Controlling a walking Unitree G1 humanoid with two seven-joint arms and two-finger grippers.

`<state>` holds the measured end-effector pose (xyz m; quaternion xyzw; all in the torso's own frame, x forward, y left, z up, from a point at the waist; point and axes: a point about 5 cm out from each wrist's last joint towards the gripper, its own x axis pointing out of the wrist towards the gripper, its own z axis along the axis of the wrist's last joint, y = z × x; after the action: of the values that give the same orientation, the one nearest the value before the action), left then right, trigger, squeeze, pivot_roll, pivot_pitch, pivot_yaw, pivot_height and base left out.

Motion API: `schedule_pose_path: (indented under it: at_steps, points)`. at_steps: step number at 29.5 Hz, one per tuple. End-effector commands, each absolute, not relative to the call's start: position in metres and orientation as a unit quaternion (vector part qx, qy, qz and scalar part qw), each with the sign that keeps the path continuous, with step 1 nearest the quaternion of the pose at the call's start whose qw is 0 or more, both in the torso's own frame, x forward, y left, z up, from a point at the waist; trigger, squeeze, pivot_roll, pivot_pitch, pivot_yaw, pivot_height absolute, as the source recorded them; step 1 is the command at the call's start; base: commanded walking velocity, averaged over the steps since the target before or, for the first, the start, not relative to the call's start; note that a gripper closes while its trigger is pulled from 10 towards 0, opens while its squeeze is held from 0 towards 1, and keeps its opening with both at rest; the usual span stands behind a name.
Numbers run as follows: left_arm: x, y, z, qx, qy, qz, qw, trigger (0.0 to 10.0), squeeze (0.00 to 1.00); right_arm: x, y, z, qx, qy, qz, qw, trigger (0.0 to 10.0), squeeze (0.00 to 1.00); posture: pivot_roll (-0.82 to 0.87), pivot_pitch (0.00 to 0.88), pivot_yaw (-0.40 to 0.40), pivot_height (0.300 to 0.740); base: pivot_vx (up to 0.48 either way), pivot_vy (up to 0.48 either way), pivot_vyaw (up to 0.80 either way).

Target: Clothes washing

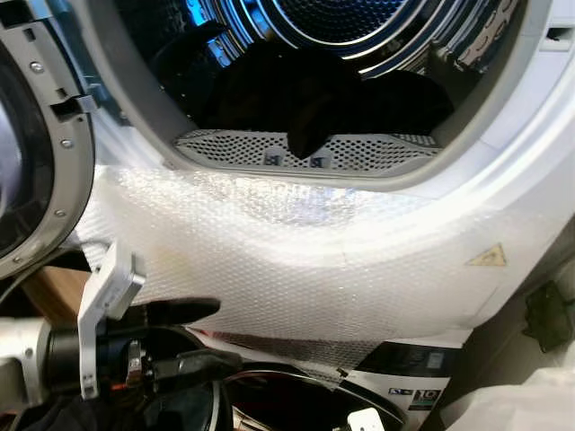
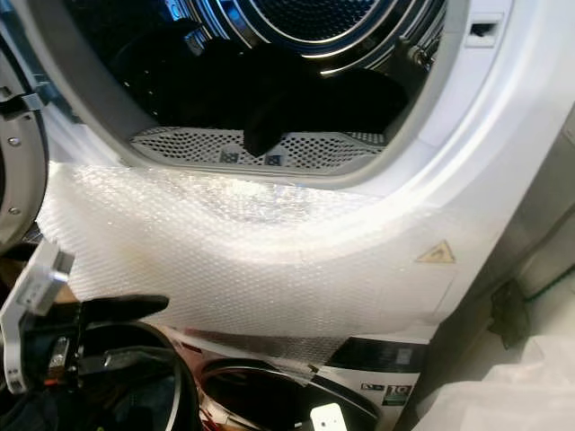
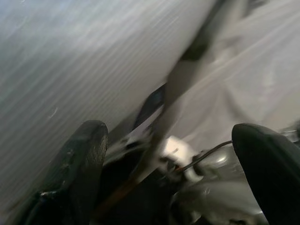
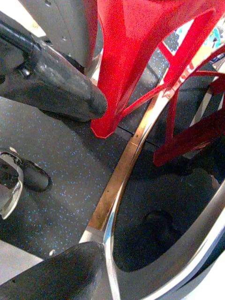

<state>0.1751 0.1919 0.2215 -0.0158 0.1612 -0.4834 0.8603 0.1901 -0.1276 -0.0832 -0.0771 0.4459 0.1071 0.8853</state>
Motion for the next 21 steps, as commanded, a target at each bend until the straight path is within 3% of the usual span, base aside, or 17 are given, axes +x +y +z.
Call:
schedule_pose_path:
  at_steps: [1,2,3,5,9,12,17,21]
  points:
    - [0.17,0.194,0.219,0.012,0.168,-0.448,0.878,10.0,1.0,0.186,-0.124,-0.085,-0.079,0.455,0.113,0.88,10.0,0.0,0.32,0.0,0.095,0.74,0.0,0.0,0.0]
    - [0.17,0.194,0.219,0.012,0.168,-0.448,0.878,10.0,1.0,0.186,-0.124,-0.085,-0.079,0.455,0.113,0.88,10.0,0.0,0.32,0.0,0.095,0.74,0.0,0.0,0.0]
    - [0.168,0.201,0.201,0.017,0.196,-0.383,0.902,10.0,1.0,0.184,-0.124,-0.086,-0.085,0.458,0.119,0.877,10.0,0.0,0.33,0.0,0.092,0.74,0.0,0.0,0.0]
    - [0.167,0.209,0.184,-0.001,0.221,-0.309,0.925,10.0,1.0,0.184,-0.124,-0.087,-0.088,0.459,0.122,0.876,10.0,0.0,0.34,0.0,0.085,0.74,0.0,0.0,0.0]
    - [0.166,0.22,0.164,-0.015,0.263,-0.223,0.939,10.0,1.0,0.185,-0.124,-0.086,-0.093,0.458,0.127,0.875,10.0,0.0,0.35,0.0,0.082,0.74,0.0,0.0,0.0]
    - [0.165,0.238,0.142,-0.024,0.305,-0.111,0.946,10.0,1.0,0.185,-0.125,-0.086,-0.096,0.458,0.129,0.874,10.0,0.0,0.36,0.0,0.072,0.74,0.0,0.0,0.0]
    - [0.156,0.25,0.121,-0.018,0.342,-0.064,0.937,10.0,1.0,0.185,-0.126,-0.086,-0.105,0.459,0.137,0.871,10.0,0.0,0.38,0.0,0.052,0.74,0.0,0.0,0.0]
    - [0.138,0.242,0.107,-0.002,0.401,-0.137,0.906,10.0,1.0,0.187,-0.127,-0.085,-0.111,0.459,0.142,0.87,10.0,0.0,0.39,0.0,0.039,0.74,0.0,0.0,0.0]
